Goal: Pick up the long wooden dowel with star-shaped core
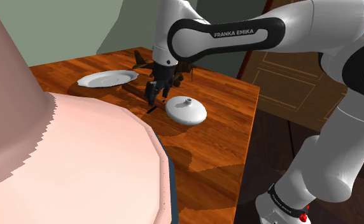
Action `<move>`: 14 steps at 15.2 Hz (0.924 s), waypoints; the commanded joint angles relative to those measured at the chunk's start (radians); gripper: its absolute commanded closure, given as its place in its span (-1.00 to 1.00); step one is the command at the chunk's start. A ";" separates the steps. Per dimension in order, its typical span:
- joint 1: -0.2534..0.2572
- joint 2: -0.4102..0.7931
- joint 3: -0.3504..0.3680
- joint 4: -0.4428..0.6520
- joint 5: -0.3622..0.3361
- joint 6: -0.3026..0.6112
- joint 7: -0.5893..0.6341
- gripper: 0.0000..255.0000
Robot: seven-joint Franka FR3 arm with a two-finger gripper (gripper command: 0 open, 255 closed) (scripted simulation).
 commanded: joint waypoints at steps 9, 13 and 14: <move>0.000 0.002 0.000 -0.017 -0.001 0.019 0.001 1.00; -0.001 -0.001 0.000 -0.008 0.000 0.007 -0.001 1.00; -0.001 -0.003 0.000 0.004 0.001 -0.006 -0.002 1.00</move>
